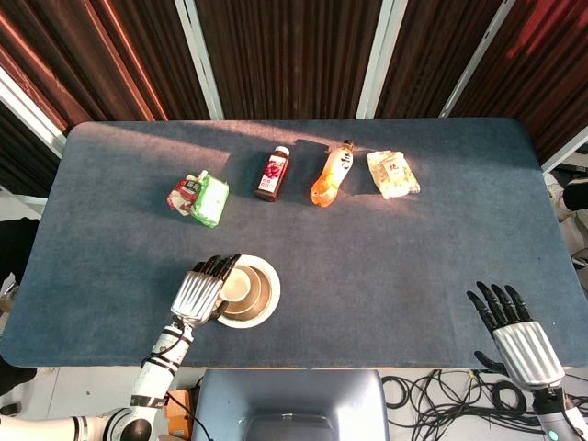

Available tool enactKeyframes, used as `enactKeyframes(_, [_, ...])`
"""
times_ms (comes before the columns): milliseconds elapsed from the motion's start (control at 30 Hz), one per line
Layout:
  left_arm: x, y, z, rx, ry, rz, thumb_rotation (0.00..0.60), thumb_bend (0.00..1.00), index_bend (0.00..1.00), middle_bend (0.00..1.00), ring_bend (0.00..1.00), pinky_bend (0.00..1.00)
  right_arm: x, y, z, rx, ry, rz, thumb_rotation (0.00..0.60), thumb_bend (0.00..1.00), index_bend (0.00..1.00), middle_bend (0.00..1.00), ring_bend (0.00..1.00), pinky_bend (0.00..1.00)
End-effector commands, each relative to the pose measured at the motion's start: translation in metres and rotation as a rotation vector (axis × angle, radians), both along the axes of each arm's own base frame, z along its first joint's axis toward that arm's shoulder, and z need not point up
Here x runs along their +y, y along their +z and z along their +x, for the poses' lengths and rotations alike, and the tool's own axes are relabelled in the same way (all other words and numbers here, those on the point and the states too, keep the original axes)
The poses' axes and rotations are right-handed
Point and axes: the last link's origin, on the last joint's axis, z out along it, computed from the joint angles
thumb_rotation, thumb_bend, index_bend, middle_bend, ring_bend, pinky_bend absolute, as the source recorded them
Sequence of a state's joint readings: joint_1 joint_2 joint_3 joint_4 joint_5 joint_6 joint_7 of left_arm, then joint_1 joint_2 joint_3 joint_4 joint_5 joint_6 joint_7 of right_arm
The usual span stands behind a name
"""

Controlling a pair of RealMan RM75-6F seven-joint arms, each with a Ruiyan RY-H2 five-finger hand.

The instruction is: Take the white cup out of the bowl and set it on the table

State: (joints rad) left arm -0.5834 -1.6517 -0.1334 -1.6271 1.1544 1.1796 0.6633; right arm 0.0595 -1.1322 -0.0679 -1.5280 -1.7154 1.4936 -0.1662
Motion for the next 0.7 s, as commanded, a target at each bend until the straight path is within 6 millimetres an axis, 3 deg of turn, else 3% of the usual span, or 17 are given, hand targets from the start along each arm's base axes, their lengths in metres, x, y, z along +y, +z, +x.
enactKeyframes(33, [0.0000,-0.0001,-0.0002,0.003,-0.001,-0.001,0.600,0.28,0.07,0.20,0.15,0.30,0.0002,0.0002,-0.0003,0.000,-0.001,0.001,0.600,0.00,0.00,0.00,0.00,0.05])
enactKeyframes(467, [0.0005,-0.0020,-0.0002,0.002,0.002,-0.007,0.600,0.28,0.08,0.21,0.15,0.30,0.0005,0.0003,-0.0003,0.001,0.000,0.006,0.600,0.00,0.00,0.00,0.00,0.05])
enactKeyframes(700, [-0.0019,-0.0060,-0.0005,0.003,-0.015,-0.006,0.600,0.28,0.13,0.29,0.22,0.34,0.0011,0.0002,-0.0008,0.004,-0.002,0.011,0.600,0.00,0.00,0.00,0.00,0.05])
